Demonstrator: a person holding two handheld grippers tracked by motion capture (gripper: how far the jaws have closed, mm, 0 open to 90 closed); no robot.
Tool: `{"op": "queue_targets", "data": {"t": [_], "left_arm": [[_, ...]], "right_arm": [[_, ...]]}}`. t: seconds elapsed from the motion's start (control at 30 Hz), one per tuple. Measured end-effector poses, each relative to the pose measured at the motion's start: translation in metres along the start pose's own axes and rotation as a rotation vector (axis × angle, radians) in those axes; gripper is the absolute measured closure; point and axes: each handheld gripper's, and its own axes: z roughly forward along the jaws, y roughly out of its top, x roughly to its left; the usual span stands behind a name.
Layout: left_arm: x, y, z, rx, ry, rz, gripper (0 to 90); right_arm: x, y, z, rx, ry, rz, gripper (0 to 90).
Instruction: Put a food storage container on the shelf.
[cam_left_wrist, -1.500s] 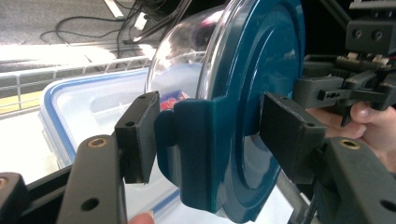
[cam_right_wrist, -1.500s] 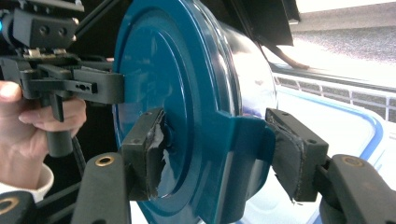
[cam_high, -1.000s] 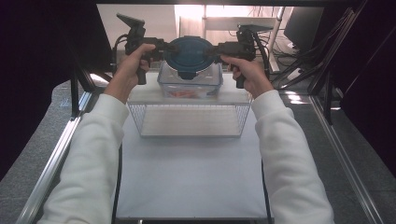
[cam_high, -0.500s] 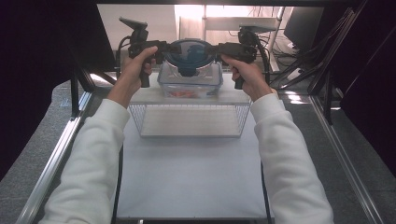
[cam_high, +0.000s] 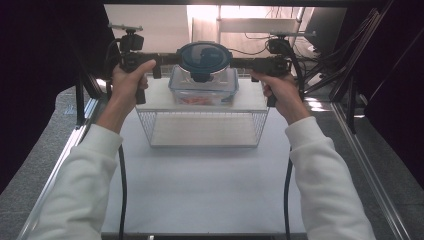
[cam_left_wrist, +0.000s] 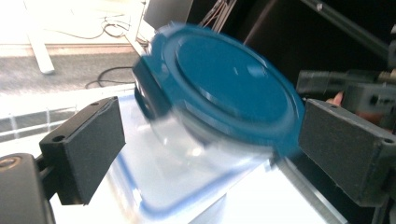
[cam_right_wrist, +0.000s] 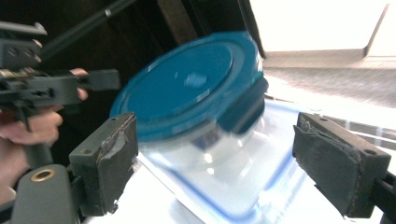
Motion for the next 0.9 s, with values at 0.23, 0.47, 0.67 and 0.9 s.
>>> {"op": "queue_targets", "data": {"t": [0.23, 0.47, 0.67, 0.9], "left_arm": [[-0.016, -0.051, -0.026, 0.028, 0.009, 0.097, 9.4], [-0.023, -0.115, -0.041, 0.055, 0.024, 0.162, 11.3], [-0.023, -0.162, -0.044, 0.096, 0.054, 0.187, 12.1], [-0.018, -0.207, -0.041, 0.142, 0.088, 0.175, 12.3]], "right_arm": [[0.013, -0.037, -0.028, 0.001, -0.045, -0.149, 15.4], [0.016, -0.094, -0.059, -0.020, -0.066, -0.205, 16.8], [0.009, -0.143, -0.075, -0.009, -0.073, -0.213, 16.9], [-0.001, -0.190, -0.079, 0.022, -0.097, -0.218, 17.2]]}}
